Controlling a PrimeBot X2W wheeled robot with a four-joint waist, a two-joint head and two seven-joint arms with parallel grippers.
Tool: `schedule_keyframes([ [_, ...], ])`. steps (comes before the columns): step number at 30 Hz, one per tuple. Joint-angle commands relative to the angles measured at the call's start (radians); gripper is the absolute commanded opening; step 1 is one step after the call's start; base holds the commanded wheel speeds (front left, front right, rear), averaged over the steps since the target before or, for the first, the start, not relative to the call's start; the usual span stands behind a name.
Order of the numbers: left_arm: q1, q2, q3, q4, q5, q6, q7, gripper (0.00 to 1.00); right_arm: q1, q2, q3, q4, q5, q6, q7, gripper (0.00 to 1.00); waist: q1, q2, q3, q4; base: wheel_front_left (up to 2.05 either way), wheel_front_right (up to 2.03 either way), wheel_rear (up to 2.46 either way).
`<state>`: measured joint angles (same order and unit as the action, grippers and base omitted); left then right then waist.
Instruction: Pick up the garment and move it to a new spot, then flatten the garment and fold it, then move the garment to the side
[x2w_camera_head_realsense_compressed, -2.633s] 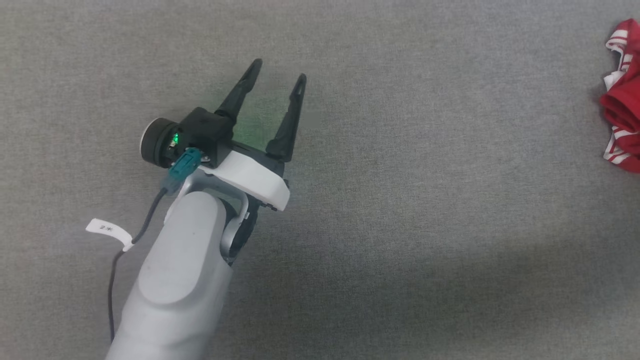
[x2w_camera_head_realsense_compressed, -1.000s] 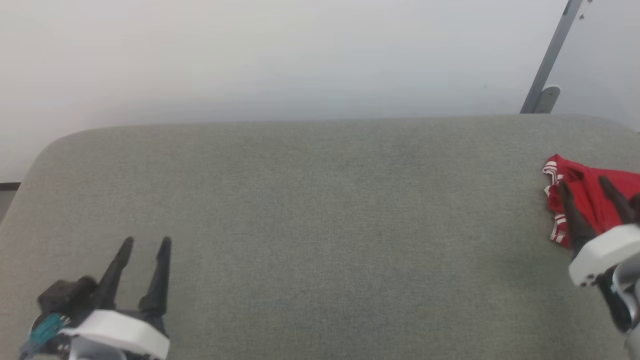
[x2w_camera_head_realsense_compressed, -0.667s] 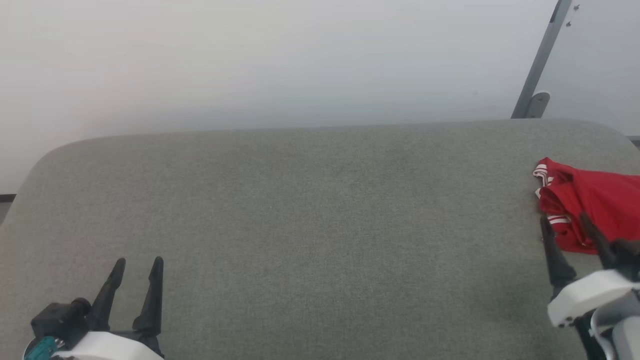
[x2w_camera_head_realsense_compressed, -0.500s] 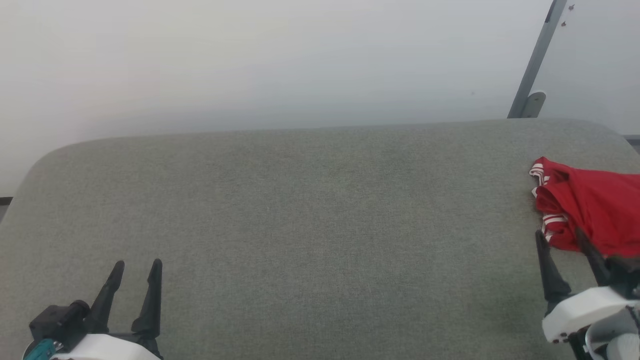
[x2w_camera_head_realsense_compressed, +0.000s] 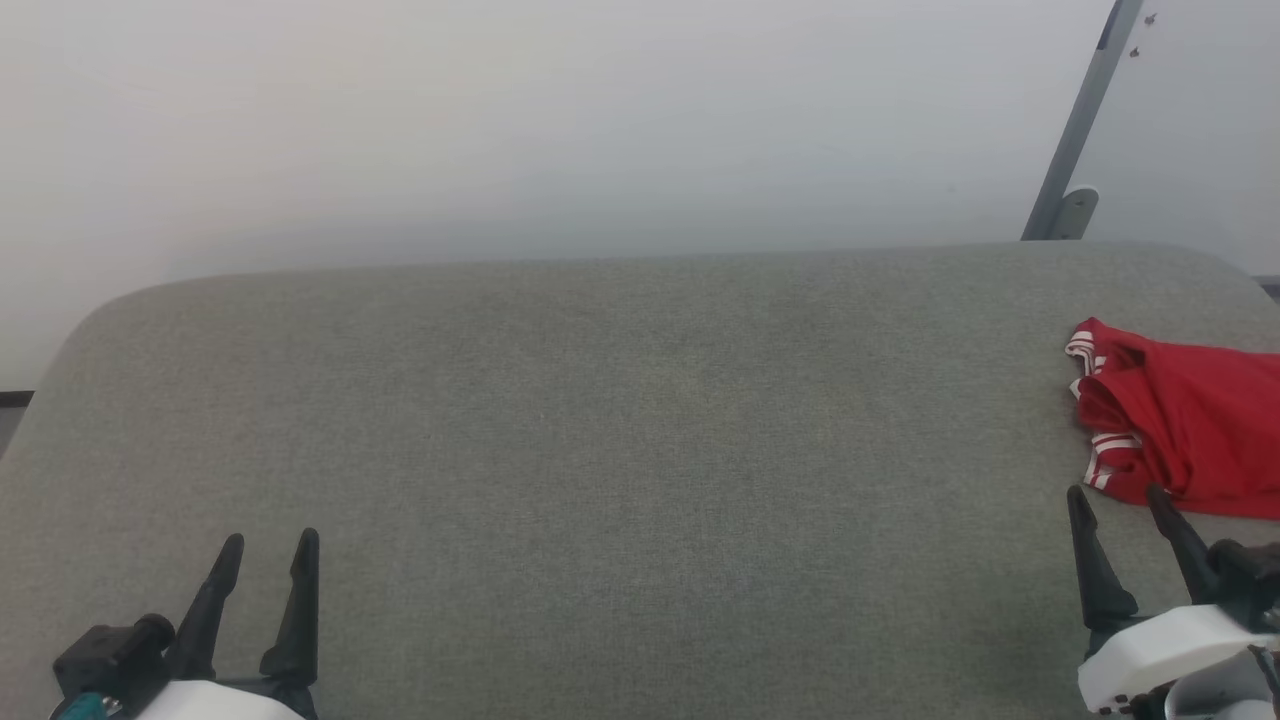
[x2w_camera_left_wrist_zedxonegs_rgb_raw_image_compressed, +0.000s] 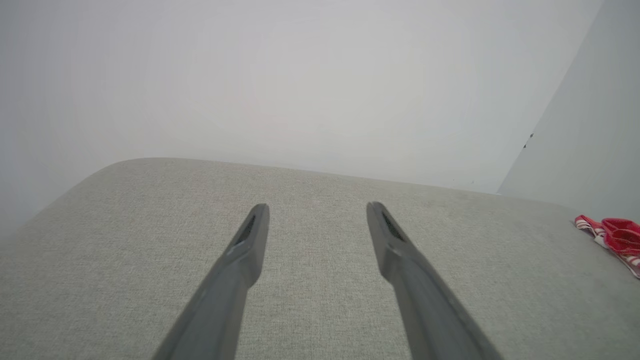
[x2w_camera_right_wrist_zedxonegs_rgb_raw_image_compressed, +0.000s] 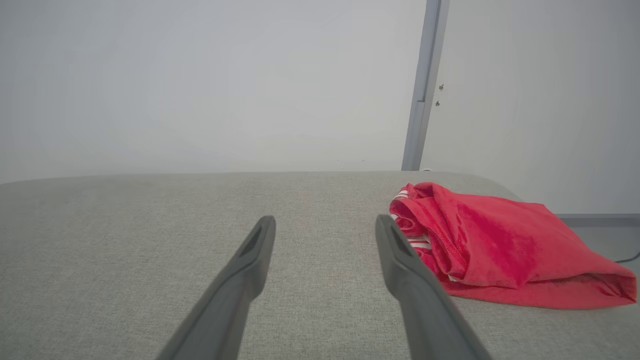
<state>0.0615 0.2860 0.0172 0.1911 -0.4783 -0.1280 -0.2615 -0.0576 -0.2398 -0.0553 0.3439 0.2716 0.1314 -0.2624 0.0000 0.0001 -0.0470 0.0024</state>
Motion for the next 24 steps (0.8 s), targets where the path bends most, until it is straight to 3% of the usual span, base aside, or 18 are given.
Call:
schedule_keyframes([
  [1,0.017,0.001,0.001,-0.007,-0.001,-0.003,-0.005,1.00,0.014,0.006,-0.004,-0.007,-0.004,-0.001,-0.002,1.00,0.0000,-0.0001,0.001,0.004,0.00,0.00,0.00],
  [8,0.018,-0.003,0.013,-0.024,0.007,-0.003,-0.005,1.00,0.014,0.014,-0.011,-0.011,-0.010,-0.001,-0.002,1.00,0.0000,-0.0001,0.004,0.013,0.00,0.00,0.00],
  [9,0.013,-0.005,0.011,-0.024,0.004,0.000,0.000,0.00,0.012,0.012,-0.011,-0.009,-0.008,0.000,0.000,0.00,0.0000,-0.0001,0.004,0.013,0.00,0.00,0.00],
  [13,0.026,-0.031,0.002,0.010,0.000,0.000,0.005,0.00,0.032,0.032,-0.008,0.023,-0.006,0.000,0.004,0.00,0.0000,-0.0001,0.004,0.014,0.00,0.00,0.00],
  [24,-0.008,-0.063,0.018,0.016,-0.183,0.000,0.065,0.00,0.015,0.057,-0.020,0.004,0.211,0.000,0.067,0.00,0.0000,-0.0001,0.008,0.012,0.00,0.00,0.00],
])
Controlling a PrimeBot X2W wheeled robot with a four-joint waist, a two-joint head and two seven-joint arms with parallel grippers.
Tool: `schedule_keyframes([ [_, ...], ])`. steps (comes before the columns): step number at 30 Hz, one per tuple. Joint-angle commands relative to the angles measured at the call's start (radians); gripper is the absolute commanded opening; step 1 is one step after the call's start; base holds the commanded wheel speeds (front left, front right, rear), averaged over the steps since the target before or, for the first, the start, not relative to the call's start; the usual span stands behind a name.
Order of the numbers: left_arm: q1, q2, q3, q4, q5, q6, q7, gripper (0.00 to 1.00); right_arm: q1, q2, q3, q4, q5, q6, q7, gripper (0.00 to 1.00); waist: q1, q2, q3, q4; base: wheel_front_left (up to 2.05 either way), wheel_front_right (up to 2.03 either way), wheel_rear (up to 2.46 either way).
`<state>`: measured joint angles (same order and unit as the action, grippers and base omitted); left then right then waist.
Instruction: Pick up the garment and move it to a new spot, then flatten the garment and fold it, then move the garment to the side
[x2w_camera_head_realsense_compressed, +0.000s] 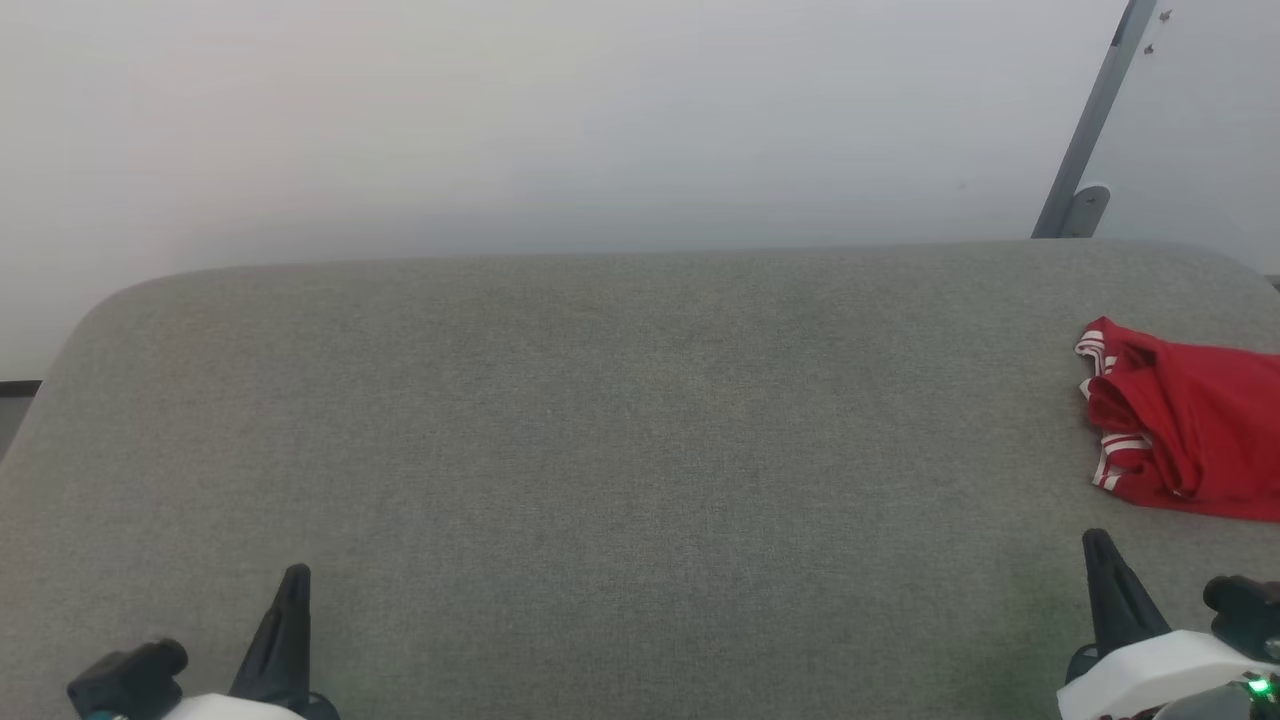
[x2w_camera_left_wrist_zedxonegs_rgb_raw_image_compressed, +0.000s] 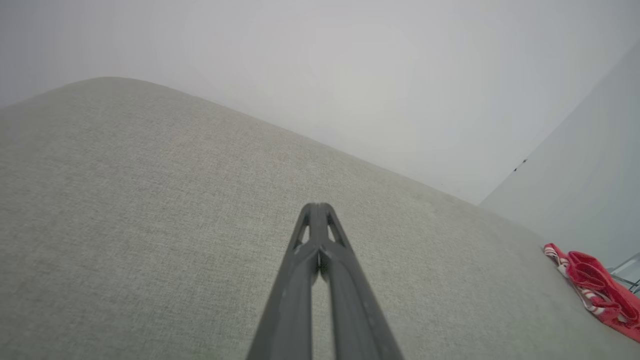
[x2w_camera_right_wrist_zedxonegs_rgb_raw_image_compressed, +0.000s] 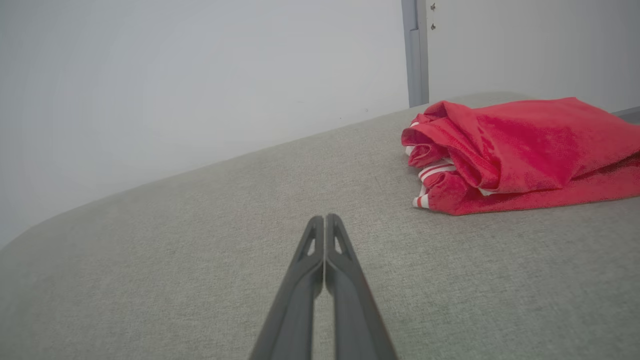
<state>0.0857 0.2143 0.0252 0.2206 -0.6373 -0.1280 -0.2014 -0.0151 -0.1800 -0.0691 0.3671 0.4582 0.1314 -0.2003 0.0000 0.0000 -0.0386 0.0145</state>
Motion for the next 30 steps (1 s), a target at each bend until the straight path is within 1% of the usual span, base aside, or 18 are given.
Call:
schedule_keyframes([
  [1,-0.034,0.006,0.011,-0.013,-0.039,-0.001,0.010,0.00,-0.029,-0.001,-0.006,-0.021,0.041,0.000,0.009,0.00,0.0000,0.0000,0.000,0.000,0.00,0.00,0.00],
  [18,-0.074,-0.033,0.030,-0.006,-0.255,-0.001,0.080,0.00,-0.045,0.029,-0.014,-0.047,0.299,0.000,0.079,0.00,0.0000,0.0000,0.007,-0.002,0.00,0.00,0.00],
  [30,-0.095,-0.054,0.040,-0.001,-0.374,-0.002,0.120,0.00,-0.054,0.045,-0.019,-0.061,0.441,0.000,0.118,0.00,0.0000,0.0000,0.011,-0.004,0.00,0.00,0.00],
])
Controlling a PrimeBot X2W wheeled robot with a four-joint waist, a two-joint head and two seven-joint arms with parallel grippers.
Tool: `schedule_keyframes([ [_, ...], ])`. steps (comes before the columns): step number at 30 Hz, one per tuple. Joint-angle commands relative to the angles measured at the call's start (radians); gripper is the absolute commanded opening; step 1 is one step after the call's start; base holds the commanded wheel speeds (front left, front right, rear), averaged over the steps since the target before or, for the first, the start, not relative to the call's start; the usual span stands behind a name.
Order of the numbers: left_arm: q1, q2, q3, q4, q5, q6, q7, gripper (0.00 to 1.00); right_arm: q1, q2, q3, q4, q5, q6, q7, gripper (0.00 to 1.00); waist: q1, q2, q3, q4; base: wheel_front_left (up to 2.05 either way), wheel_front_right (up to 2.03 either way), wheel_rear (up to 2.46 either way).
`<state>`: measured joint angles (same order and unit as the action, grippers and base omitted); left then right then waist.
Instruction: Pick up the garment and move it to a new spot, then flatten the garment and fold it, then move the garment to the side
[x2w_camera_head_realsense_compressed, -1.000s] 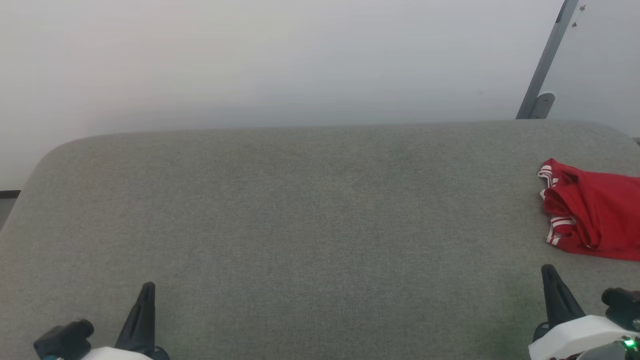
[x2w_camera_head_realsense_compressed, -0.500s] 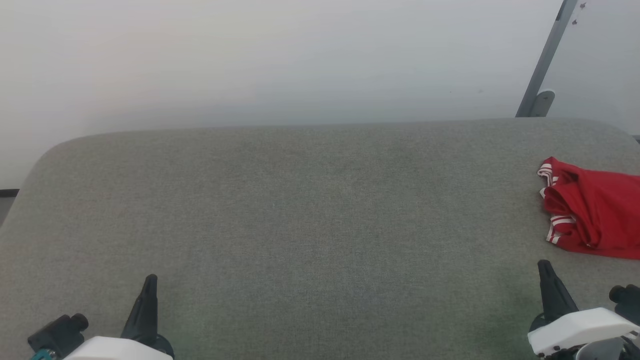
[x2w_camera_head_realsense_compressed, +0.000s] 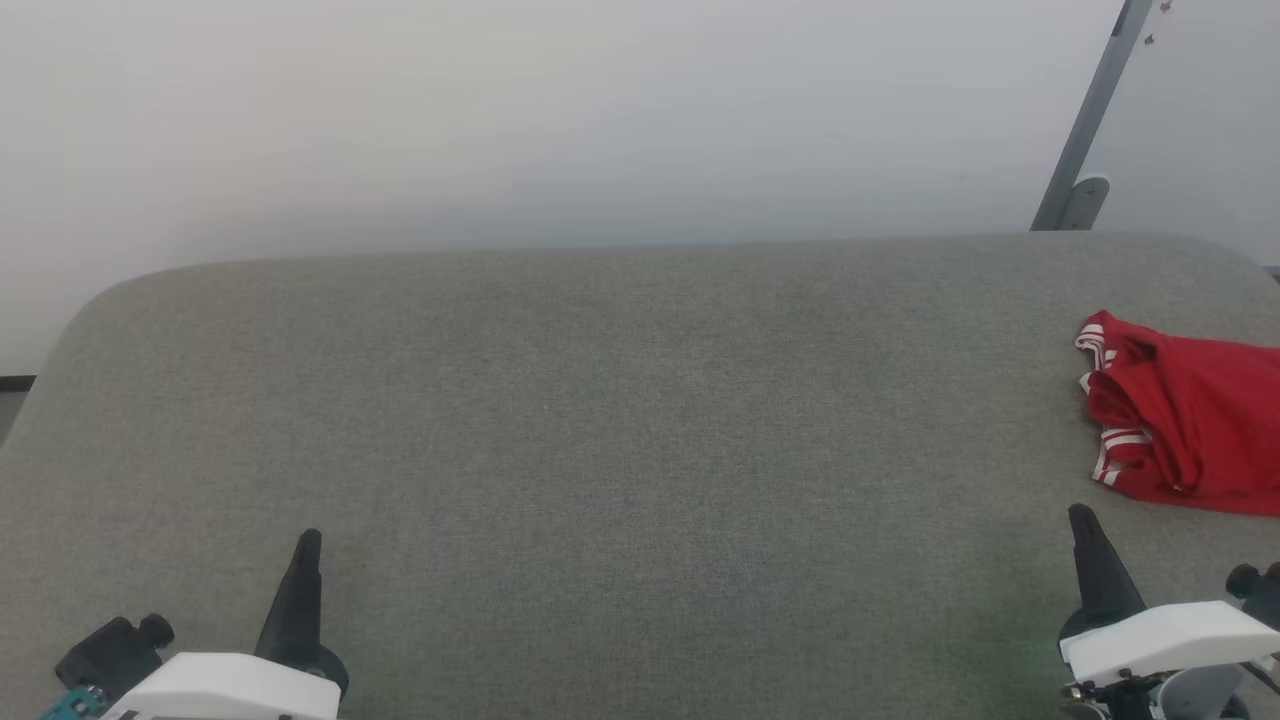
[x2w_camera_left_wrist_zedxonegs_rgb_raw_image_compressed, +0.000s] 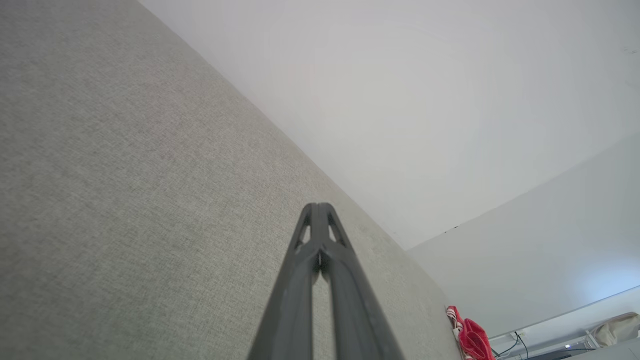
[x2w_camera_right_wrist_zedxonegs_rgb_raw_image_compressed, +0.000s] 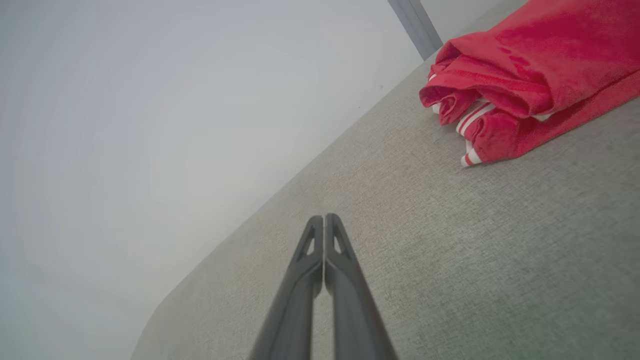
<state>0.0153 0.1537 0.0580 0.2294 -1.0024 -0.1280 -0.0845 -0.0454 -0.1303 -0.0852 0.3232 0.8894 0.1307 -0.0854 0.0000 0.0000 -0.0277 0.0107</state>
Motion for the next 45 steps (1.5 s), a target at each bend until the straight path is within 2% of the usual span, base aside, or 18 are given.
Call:
schedule_keyframes([
  [1,-0.027,0.004,0.008,-0.009,-0.020,-0.002,0.006,0.00,-0.025,-0.003,-0.004,-0.019,0.022,0.001,0.007,0.00,0.0000,0.0000,0.000,0.000,0.00,0.00,0.00],
  [21,-0.059,-0.029,0.025,-0.002,-0.205,-0.002,0.068,0.00,-0.038,0.023,-0.012,-0.039,0.242,0.000,0.068,0.00,0.0000,0.0000,0.008,-0.003,0.00,0.00,0.00],
  [45,-0.093,-0.061,0.040,0.005,-0.380,-0.003,0.126,0.00,-0.052,0.049,-0.020,-0.058,0.449,0.000,0.127,0.00,0.0000,0.0000,0.016,-0.006,0.00,0.00,0.00],
])
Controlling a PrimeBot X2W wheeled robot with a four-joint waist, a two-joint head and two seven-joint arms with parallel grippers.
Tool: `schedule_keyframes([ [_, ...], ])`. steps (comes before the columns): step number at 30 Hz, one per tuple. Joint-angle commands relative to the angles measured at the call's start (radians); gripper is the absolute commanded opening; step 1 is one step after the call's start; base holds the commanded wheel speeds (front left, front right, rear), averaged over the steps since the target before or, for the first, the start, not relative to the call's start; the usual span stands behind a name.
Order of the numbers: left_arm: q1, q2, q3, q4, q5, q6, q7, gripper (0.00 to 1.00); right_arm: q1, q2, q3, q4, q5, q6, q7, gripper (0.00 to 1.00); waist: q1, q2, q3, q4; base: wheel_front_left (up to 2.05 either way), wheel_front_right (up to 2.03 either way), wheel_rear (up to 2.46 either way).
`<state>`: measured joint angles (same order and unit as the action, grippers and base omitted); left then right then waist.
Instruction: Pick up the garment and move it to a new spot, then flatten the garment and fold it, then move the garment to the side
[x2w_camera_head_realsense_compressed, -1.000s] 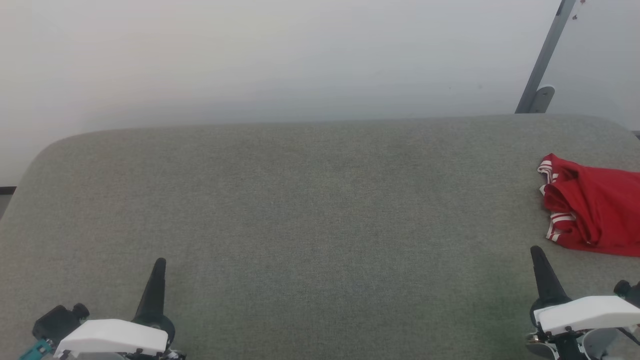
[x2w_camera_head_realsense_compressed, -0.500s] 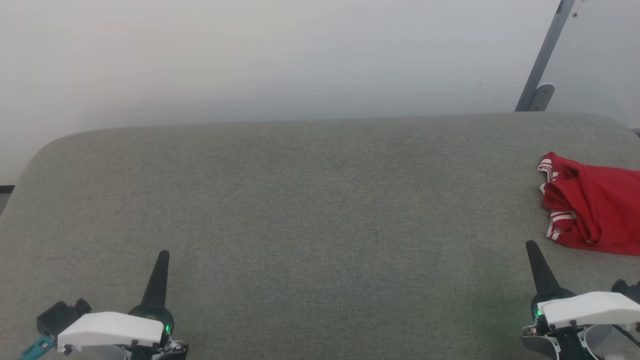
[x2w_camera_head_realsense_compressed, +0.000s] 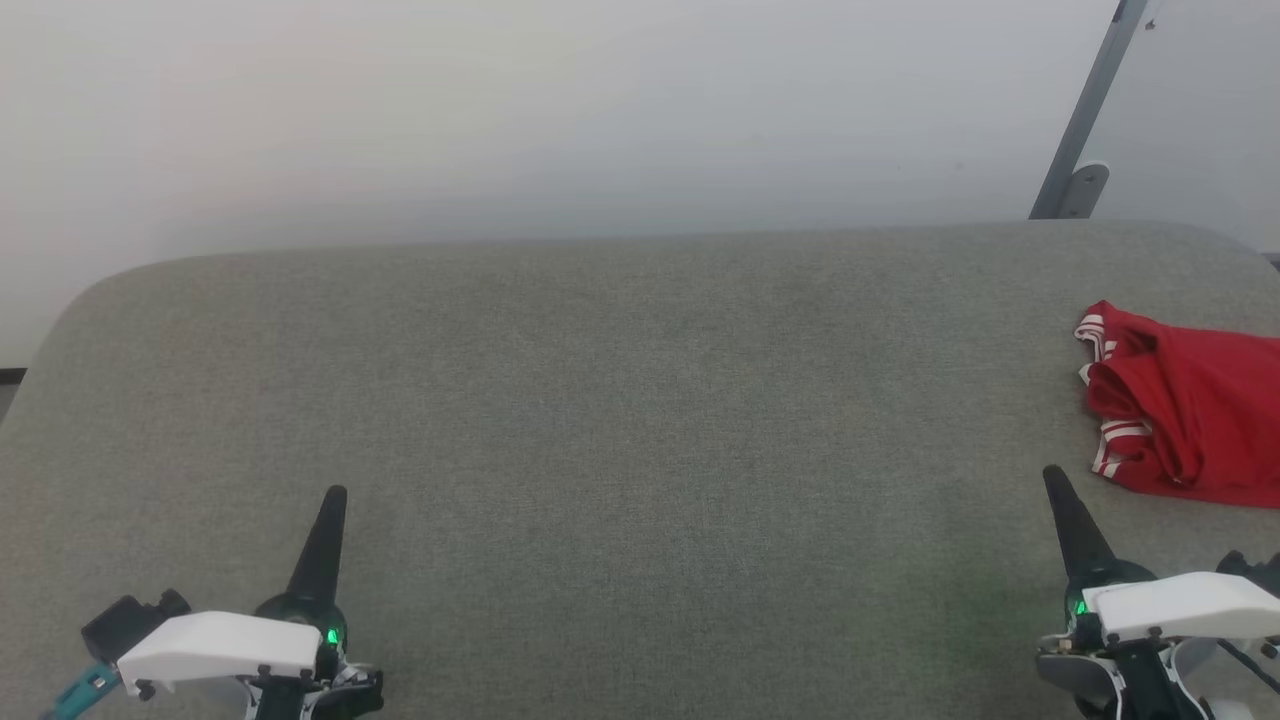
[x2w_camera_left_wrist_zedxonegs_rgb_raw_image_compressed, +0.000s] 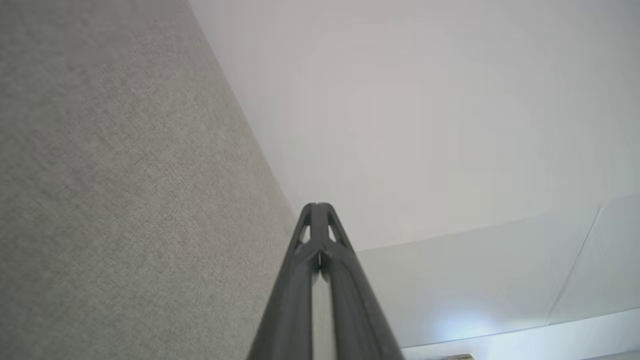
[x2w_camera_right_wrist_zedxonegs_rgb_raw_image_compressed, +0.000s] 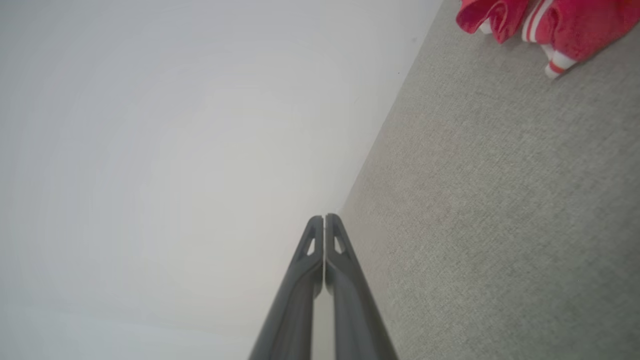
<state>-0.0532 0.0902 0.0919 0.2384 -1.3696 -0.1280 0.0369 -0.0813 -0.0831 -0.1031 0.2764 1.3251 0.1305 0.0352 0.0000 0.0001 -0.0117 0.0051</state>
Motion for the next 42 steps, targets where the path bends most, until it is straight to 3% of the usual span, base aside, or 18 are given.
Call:
schedule_keyframes([
  [1,-0.025,0.001,0.006,-0.003,-0.019,-0.003,0.006,0.00,-0.016,0.003,-0.003,-0.011,0.022,0.001,0.007,0.00,0.0000,-0.0001,0.000,0.000,0.00,0.00,0.00],
  [42,-0.061,-0.043,0.025,0.007,-0.244,-0.005,0.082,0.00,-0.031,0.036,-0.012,-0.035,0.289,0.000,0.082,0.00,0.0000,-0.0001,0.015,-0.005,0.00,0.00,0.00],
])
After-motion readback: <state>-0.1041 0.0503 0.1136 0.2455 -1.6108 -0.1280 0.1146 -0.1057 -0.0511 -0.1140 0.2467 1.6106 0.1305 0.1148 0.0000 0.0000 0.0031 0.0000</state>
